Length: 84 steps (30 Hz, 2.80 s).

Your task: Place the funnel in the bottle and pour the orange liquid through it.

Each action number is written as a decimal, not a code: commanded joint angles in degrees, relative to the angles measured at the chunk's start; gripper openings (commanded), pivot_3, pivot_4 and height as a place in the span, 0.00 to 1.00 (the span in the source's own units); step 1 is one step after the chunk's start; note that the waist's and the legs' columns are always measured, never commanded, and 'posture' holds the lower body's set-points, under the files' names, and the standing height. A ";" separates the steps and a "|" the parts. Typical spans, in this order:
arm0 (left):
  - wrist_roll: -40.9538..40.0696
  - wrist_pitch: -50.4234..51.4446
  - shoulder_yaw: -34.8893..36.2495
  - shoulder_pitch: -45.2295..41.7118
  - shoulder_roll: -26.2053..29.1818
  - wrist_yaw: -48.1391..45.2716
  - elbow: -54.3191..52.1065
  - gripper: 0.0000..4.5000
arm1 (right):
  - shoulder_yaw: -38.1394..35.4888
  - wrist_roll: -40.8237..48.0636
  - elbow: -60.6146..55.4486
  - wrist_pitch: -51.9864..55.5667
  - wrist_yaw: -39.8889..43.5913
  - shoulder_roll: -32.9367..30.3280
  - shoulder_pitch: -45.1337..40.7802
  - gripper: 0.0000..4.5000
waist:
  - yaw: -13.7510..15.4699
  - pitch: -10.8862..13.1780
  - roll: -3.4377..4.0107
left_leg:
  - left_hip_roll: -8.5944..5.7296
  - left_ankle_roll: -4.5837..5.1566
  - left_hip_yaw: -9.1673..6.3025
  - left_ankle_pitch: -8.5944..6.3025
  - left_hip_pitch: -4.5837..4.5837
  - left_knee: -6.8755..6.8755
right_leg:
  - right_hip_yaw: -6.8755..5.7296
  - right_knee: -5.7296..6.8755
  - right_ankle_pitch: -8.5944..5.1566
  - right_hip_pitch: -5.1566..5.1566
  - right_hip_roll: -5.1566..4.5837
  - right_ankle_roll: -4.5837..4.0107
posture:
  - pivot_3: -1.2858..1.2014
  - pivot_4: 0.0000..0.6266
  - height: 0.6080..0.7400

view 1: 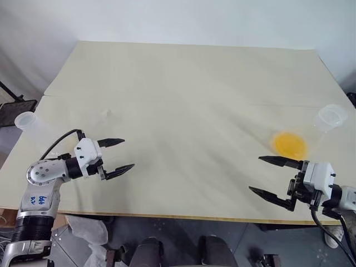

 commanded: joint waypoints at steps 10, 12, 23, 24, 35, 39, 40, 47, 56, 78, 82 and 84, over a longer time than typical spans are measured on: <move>-2.72 0.82 16.49 10.09 -7.50 21.48 -1.88 1.00 | 10.67 1.49 -6.04 5.23 -5.10 6.93 -12.26 0.99 | -1.41 0.00 0.00 | 0.10 -0.01 -0.26 0.00 0.10 -0.04 | -0.01 0.01 0.00 0.00 0.00 0.00 | 0.52 0.24 1.00; -3.82 0.32 20.54 13.70 -10.62 25.87 -1.60 1.00 | 13.71 0.99 -7.68 6.52 -6.22 8.70 -14.57 0.99 | -1.45 0.00 0.00 | 0.08 -0.01 -0.41 0.00 0.09 -0.05 | -0.08 0.05 0.00 0.00 -0.04 0.00 | 0.52 0.24 1.00; -8.27 1.65 31.23 23.15 -23.38 45.77 -9.66 1.00 | 20.52 -2.42 -6.91 7.41 -8.91 13.61 -21.26 0.99 | 0.96 -0.04 -0.12 | -0.12 0.11 -1.13 -0.06 -0.05 0.25 | -0.79 -0.06 0.02 0.48 -0.57 0.03 | 0.52 0.24 1.00; -8.42 2.07 31.28 22.57 -22.93 46.58 -9.66 1.00 | 20.47 -2.43 -6.69 7.32 -8.76 13.66 -21.30 0.99 | 1.07 -0.04 -0.12 | -0.17 0.11 -1.15 -0.06 -0.06 0.25 | -0.84 -0.09 0.02 0.52 -0.56 0.03 | 0.52 0.24 1.00; -8.32 15.86 27.29 8.27 -11.17 50.25 -10.12 1.00 | 20.85 -1.81 -7.17 7.59 -8.66 14.75 -20.68 0.99 | 0.78 -0.04 -0.12 | -0.31 0.11 -1.39 -0.07 0.00 0.24 | -1.21 -0.46 0.05 0.88 -0.47 0.10 | 0.52 0.24 1.00; -7.59 21.96 24.58 4.66 -7.29 49.52 -9.04 1.00 | 20.79 -1.51 -8.52 8.04 -9.38 15.13 -19.68 0.99 | 0.01 -0.04 -0.11 | -0.29 0.10 -1.44 -0.06 0.00 0.21 | -1.29 -0.45 0.05 0.89 -0.44 0.10 | 0.52 0.24 1.00; -7.76 23.07 24.47 3.83 -6.96 49.78 -8.60 1.00 | 20.79 -1.52 -8.70 8.11 -9.55 15.17 -19.55 0.99 | -0.16 -0.04 -0.11 | -0.29 0.10 -1.45 -0.06 0.00 0.20 | -1.29 -0.45 0.05 0.89 -0.43 0.10 | 0.52 0.24 1.00; -5.59 25.68 23.42 -0.72 -4.04 49.77 -3.64 1.00 | 20.79 -2.08 -9.53 8.00 -11.09 15.63 -18.58 0.99 | -0.19 -0.04 -0.11 | -0.25 0.07 -1.44 -0.05 0.02 0.19 | -1.28 -0.45 0.05 0.88 -0.38 0.10 | 0.52 0.24 1.00; -4.96 24.56 23.70 -3.55 -2.62 48.05 0.29 0.91 | 21.06 -2.96 -9.86 7.23 -12.79 16.57 -17.56 1.00 | -0.13 -0.03 -0.11 | -0.27 0.07 -1.45 -0.05 0.00 0.19 | -1.27 -0.46 0.05 0.88 -0.39 0.10 | 0.52 0.24 1.00; -14.55 26.06 -0.71 -23.74 -1.39 7.75 -5.45 0.58 | 6.11 -2.66 -14.41 6.23 -16.45 11.34 -1.85 1.00 | 1.50 0.00 -0.07 | -0.69 0.11 -1.50 -0.05 -0.11 0.26 | -1.37 -0.46 0.09 1.09 -0.56 0.16 | 0.52 0.24 1.00; -8.86 22.56 -11.01 -32.56 -8.19 1.10 2.50 0.58 | -1.79 -2.92 -15.44 4.64 -17.13 10.91 6.04 1.00 | 1.36 0.02 -0.02 | -0.75 0.16 -1.31 -0.04 -0.10 0.14 | -1.39 -0.49 0.09 1.04 -0.59 0.18 | 0.52 0.24 1.00; -5.72 18.79 -14.16 -35.63 -11.89 -1.02 7.01 0.58 | -4.68 -3.00 -16.23 4.13 -17.74 11.32 9.08 1.00 | 1.14 0.03 -0.03 | -0.72 0.18 -1.22 -0.02 -0.12 0.12 | -1.41 -0.50 0.09 1.00 -0.58 0.18 | 0.52 0.24 1.00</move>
